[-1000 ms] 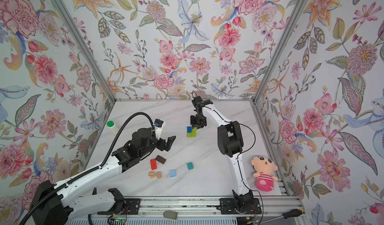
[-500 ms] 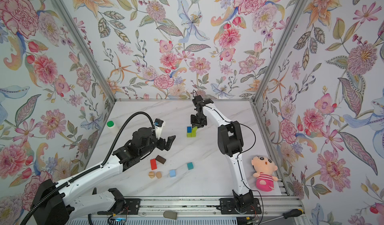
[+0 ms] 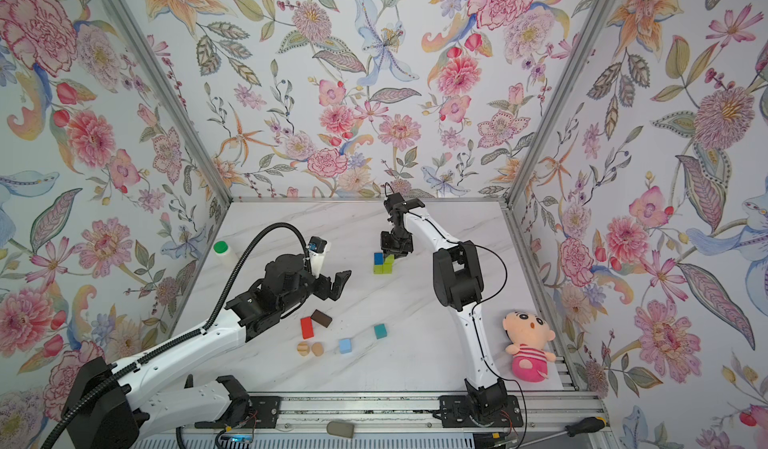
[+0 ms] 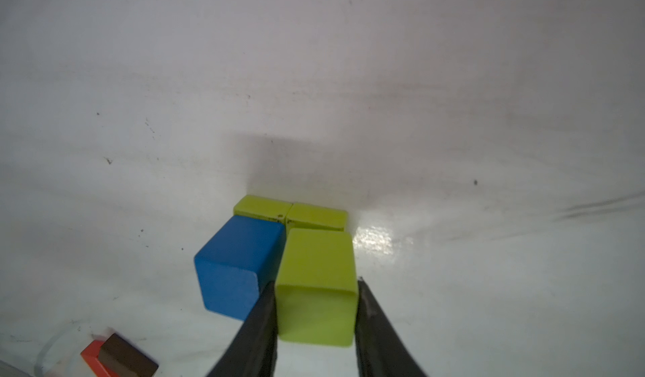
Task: Build the wood block tower
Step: 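Carry the lime-green cube onto the bars beside the blue cube, then lower the lime-green cube next to the blue cube and adjust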
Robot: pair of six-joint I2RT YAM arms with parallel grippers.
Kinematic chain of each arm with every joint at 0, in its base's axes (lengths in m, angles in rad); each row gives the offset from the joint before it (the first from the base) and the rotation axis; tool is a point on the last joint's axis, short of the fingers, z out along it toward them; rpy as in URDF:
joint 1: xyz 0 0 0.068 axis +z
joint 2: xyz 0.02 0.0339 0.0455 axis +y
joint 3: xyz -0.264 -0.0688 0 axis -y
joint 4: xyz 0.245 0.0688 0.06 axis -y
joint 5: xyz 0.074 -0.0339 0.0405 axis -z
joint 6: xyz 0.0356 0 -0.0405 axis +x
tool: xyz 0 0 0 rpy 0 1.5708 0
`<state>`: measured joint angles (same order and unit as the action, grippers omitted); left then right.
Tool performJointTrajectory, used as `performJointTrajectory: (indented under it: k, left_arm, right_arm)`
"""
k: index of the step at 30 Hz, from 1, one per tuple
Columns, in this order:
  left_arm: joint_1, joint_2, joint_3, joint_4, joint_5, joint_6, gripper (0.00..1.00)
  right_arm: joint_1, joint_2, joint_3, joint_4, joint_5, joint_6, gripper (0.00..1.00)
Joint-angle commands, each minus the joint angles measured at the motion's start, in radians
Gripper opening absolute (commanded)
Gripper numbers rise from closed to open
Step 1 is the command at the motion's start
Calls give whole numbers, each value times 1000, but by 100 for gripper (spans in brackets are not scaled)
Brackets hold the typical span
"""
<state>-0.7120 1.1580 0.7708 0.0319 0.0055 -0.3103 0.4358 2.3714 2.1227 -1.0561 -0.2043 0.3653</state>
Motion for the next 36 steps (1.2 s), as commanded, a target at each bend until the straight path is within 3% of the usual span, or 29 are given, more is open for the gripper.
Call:
performJointTrajectory:
  k: [1, 31, 36]
  left_arm:
    - [16, -6, 27, 8, 15, -1, 99]
    - [23, -14, 22, 33, 48, 7, 99]
    - [23, -29, 12, 33, 45, 8, 99]
  right_arm:
    - [-4, 17, 29, -24, -14, -8, 40]
    - [-11, -47, 65, -24, 6, 20, 60]
    - [3, -65, 63, -24, 33, 32, 96]
